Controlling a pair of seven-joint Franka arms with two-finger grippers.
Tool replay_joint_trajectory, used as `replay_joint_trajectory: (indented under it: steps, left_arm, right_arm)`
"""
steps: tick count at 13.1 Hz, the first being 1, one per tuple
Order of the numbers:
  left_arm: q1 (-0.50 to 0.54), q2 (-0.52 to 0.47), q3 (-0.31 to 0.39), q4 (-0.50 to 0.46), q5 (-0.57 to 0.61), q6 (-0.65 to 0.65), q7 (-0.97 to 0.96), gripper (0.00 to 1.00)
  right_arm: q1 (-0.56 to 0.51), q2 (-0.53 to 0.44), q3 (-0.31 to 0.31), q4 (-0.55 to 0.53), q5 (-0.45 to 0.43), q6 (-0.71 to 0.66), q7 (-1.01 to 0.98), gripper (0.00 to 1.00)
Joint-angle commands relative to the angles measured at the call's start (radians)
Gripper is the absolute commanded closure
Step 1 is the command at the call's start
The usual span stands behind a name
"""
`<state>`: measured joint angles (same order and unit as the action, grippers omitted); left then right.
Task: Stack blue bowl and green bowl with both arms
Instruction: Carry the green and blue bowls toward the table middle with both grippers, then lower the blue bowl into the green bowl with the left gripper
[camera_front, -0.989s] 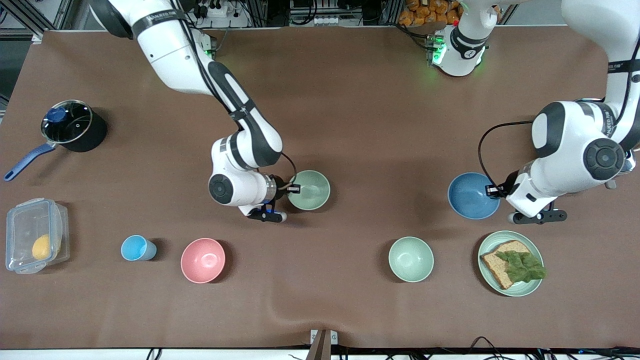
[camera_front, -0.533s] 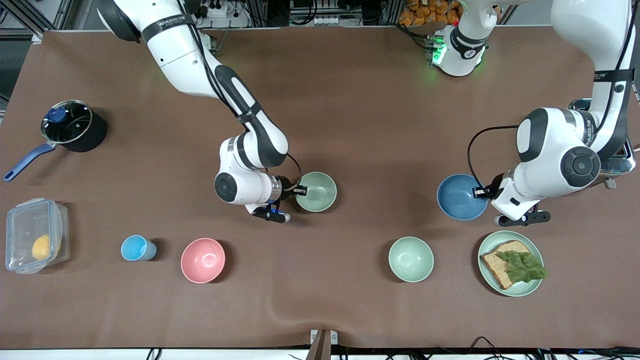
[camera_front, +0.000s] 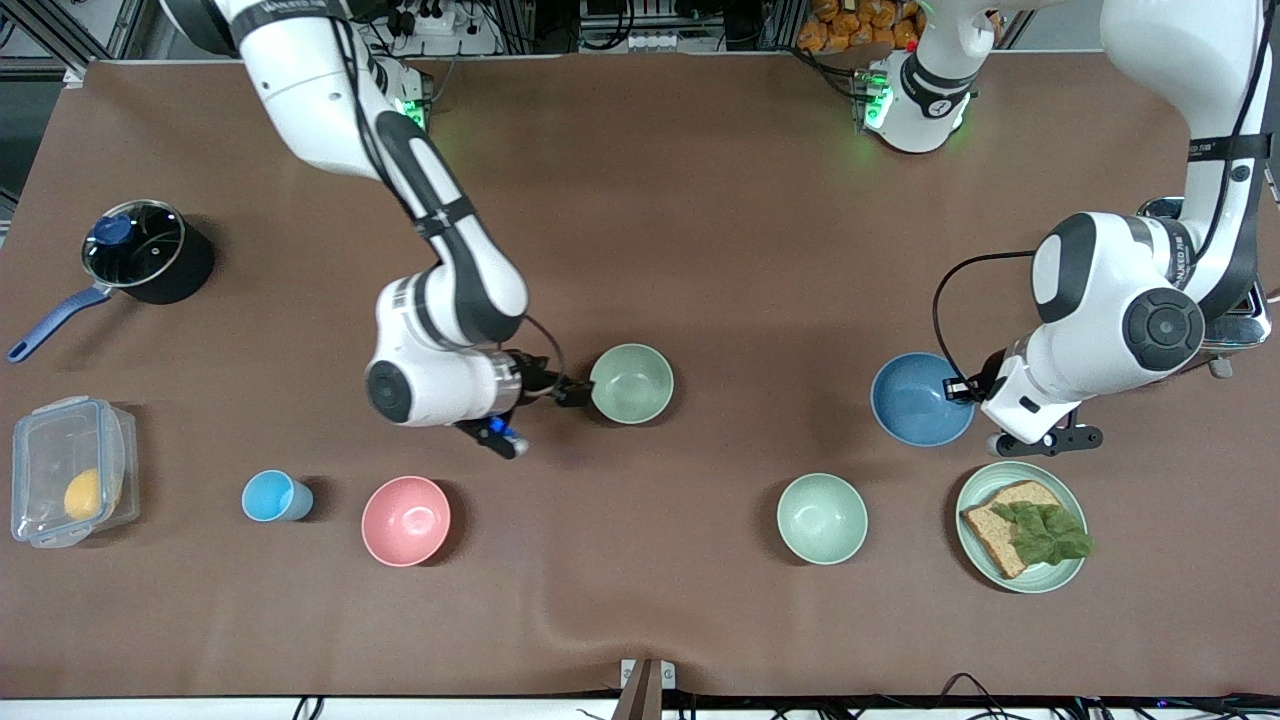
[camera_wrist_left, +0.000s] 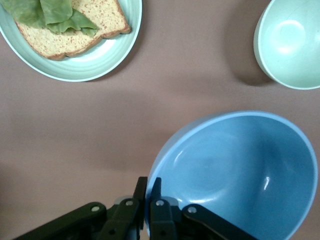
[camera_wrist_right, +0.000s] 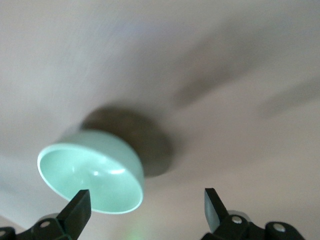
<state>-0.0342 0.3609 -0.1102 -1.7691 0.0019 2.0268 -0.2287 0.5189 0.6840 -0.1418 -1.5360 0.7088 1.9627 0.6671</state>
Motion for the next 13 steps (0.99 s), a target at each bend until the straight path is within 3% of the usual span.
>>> replay_joint_trajectory:
  steps: [1,4,8,10,13]
  left_arm:
    - [-0.006,0.003,-0.014,0.020,-0.022,-0.023,-0.012,1.00]
    - [-0.053,0.009,-0.016,0.029,-0.020,-0.023,-0.105,1.00]
    - [-0.137,0.010,-0.017,0.045,-0.022,-0.023,-0.256,1.00]
    - [-0.196,0.023,-0.017,0.053,-0.026,-0.022,-0.363,1.00]
    - [-0.268,0.070,-0.017,0.108,-0.085,-0.022,-0.484,1.00]
  right_arm:
    - [0.004,-0.023,-0.035,-0.053,0.001,-0.031,0.173,0.00]
    - [0.016,-0.031,-0.035,-0.049,0.004,0.007,0.323,0.00]
    - [0.082,0.043,-0.030,-0.027,0.017,0.224,0.422,0.00]
    - [0.061,0.083,-0.030,0.038,0.018,0.223,0.420,0.00]
    - [0.087,0.106,-0.030,0.053,0.021,0.263,0.503,0.00]
